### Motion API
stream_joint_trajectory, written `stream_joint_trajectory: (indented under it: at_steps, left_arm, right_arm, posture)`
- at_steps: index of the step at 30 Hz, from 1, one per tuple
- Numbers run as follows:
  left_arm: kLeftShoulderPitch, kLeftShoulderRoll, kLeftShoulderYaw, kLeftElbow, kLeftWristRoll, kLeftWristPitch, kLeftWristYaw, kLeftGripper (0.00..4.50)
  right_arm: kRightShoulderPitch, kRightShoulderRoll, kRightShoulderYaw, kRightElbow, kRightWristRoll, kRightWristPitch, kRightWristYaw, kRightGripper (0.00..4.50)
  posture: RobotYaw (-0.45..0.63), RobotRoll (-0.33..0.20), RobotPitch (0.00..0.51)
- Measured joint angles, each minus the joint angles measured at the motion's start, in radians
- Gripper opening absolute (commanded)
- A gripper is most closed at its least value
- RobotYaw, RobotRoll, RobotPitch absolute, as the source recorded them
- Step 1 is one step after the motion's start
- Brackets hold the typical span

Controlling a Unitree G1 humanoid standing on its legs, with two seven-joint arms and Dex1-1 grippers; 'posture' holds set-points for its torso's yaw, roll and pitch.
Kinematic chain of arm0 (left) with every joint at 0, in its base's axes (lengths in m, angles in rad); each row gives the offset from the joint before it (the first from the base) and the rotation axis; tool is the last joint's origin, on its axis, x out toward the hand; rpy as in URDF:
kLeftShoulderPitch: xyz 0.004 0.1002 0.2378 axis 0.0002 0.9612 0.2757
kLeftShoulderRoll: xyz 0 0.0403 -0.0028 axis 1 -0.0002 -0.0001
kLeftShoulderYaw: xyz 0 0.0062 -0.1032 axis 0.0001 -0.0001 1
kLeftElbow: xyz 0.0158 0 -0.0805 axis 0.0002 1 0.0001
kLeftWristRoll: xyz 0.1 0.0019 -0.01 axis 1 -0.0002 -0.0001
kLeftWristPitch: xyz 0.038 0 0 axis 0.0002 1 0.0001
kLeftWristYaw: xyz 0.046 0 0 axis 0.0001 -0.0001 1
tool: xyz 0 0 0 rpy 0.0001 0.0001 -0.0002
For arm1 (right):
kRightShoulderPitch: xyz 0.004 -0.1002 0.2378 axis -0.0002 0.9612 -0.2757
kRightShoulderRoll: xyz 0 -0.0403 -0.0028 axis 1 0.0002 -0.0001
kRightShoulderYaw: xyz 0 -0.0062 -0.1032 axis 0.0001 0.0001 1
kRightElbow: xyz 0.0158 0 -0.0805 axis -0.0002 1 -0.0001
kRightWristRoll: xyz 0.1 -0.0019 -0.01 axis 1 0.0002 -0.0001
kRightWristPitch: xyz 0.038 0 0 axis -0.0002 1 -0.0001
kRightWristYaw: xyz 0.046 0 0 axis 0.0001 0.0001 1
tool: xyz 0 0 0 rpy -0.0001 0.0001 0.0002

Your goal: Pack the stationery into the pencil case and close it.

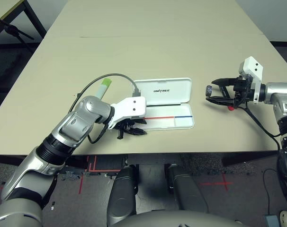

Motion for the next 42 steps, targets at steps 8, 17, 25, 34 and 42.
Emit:
stream_joint_trajectory:
  at_steps: [8, 17, 25, 34, 42]
  left_arm:
    - [0.017, 0.028, 0.102, -0.104, -0.068, 0.055, 0.002, 4.44]
    - [0.039, 0.042, 0.223, -0.191, -0.160, 0.118, 0.055, 4.44]
    - [0.038, 0.027, 0.275, -0.143, -0.177, 0.094, 0.109, 4.44]
    - [0.056, 0.000, 0.307, -0.159, -0.244, 0.076, 0.118, 4.44]
    - [0.072, 0.003, 0.280, -0.160, -0.240, 0.060, 0.119, 4.44]
  right_arm:
    - [-0.048, 0.012, 0.003, 0.051, -0.016, -0.016, 0.002, 4.50]
    - [-0.065, -0.030, 0.005, 0.010, -0.021, 0.127, 0.022, 4.50]
    - [0.029, -0.075, 0.000, -0.226, -0.005, 0.346, -0.051, 4.50]
    - [0.046, -0.142, 0.005, -0.328, -0.043, 0.617, -0.222, 4.50]
    - [-0.009, -0.123, 0.010, -0.396, -0.082, 0.950, -0.433, 4.50]
  posture:
    - [0.04, 0.000, 0.126]
    - [0.05, 0.000, 0.120]
    - [0.02, 0.000, 0.132]
    - [0.01, 0.000, 0.141]
    - [0.01, 0.000, 0.156]
